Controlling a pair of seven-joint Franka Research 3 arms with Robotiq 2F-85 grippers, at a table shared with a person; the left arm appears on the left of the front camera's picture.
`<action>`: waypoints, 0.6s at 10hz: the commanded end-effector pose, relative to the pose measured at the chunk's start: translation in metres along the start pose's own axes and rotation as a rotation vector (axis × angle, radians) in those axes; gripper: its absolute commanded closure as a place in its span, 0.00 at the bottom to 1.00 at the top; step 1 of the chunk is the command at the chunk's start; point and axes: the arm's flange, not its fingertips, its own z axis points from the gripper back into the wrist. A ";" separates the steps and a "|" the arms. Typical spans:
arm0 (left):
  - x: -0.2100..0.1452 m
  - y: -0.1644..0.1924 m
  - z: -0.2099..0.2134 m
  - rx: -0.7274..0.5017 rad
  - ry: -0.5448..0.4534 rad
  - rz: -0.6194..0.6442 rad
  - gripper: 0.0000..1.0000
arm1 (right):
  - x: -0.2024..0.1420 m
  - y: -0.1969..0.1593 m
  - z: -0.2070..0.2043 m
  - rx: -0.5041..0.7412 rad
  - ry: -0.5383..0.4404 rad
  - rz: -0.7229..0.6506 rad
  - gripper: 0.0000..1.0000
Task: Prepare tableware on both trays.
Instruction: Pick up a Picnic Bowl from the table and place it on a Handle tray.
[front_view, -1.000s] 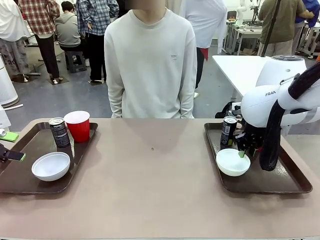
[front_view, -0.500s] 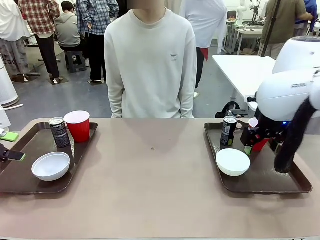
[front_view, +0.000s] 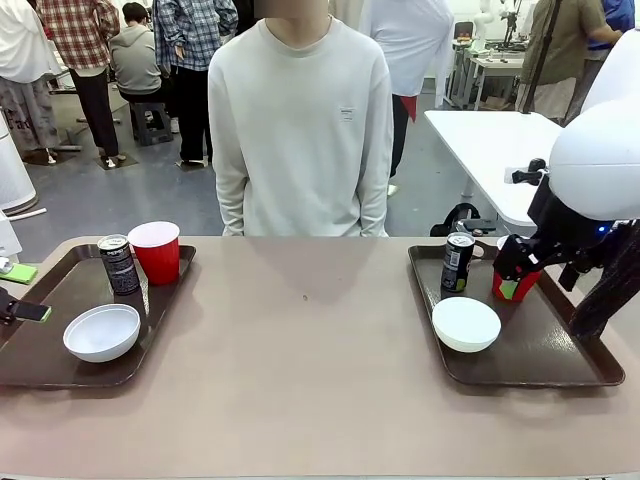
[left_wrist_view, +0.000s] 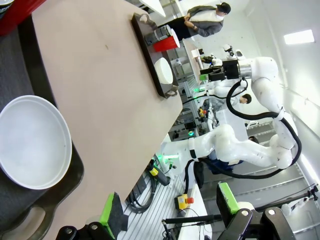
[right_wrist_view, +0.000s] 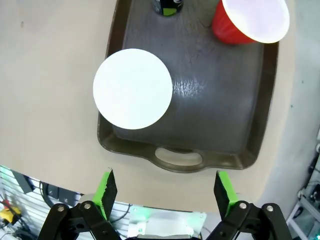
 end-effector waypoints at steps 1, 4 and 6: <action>-0.003 0.000 0.003 -0.007 0.005 -0.017 0.00 | 0.006 -0.001 -0.011 -0.017 -0.001 -0.009 0.00; -0.003 0.000 0.003 -0.007 0.005 -0.017 0.00 | 0.006 -0.001 -0.011 -0.017 -0.001 -0.009 0.00; -0.003 0.000 0.003 -0.007 0.005 -0.017 0.00 | 0.006 -0.001 -0.011 -0.017 -0.001 -0.009 0.00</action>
